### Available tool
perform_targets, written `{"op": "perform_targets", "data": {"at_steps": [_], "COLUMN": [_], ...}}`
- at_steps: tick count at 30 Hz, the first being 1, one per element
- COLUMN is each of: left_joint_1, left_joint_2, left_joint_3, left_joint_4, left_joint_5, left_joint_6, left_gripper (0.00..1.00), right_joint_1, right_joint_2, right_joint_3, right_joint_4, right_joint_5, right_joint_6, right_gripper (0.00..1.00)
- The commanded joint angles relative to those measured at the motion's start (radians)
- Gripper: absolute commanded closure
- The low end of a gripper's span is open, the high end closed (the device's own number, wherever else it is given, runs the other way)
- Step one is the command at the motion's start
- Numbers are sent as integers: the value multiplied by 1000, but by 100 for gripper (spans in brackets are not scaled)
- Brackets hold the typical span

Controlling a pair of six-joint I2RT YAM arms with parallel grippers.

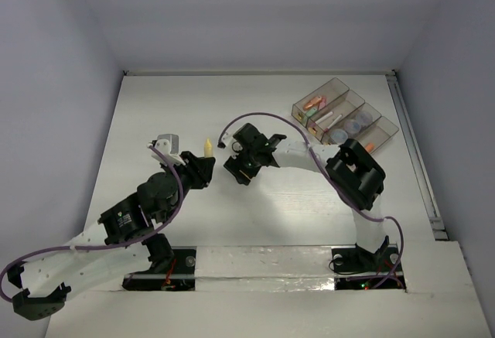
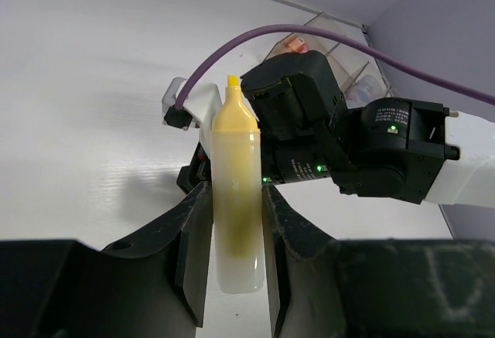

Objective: Sort the stationery into containers
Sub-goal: Close the pen cap on the pen.

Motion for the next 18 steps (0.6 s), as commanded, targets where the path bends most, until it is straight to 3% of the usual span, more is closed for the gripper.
{"op": "perform_targets", "data": {"at_steps": [1,11,18], "left_joint_1": [6,6,6], "left_joint_2": [6,9,4], "left_joint_3": [19,21,17], "left_joint_4": [20,23,21], "left_joint_5": [-20,-20,-19], "left_joint_6": [16,17,14], "left_gripper": [100,100,100], "right_joint_1": [1,1,1], "right_joint_2": [26,74,51], "right_joint_3": [62,125,88], "right_joint_4": [-45,-105,-69], "right_joint_5": [-2,35,63], "right_joint_6": [-71,-85,-64], "right_gripper": [35,45,64]}}
